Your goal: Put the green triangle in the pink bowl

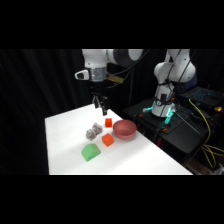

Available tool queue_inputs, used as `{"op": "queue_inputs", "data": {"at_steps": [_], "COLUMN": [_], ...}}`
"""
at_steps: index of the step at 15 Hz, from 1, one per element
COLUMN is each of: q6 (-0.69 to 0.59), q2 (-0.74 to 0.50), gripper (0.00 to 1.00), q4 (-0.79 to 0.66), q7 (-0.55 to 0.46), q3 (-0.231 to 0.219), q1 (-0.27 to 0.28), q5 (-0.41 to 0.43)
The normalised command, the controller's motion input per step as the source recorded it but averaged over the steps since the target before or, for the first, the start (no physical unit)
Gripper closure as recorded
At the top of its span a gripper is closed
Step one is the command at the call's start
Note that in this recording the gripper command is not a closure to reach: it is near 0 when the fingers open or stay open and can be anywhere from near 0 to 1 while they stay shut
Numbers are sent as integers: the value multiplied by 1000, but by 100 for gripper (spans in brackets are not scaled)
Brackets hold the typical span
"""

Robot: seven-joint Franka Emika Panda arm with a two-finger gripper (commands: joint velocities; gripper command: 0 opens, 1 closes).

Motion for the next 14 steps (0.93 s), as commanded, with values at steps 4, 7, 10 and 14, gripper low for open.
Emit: {"op": "queue_inputs", "data": {"at_steps": [4,7,10,14], "q6": [69,109,7,-112], "q2": [90,294,437,450], "gripper": [0,0,0,0], "q4": [68,232,418,529], "q7": [78,163,144,40], "q3": [24,55,61,27], "q1": [-8,48,89,74], "q5": [-51,-106,-136,-140]}}
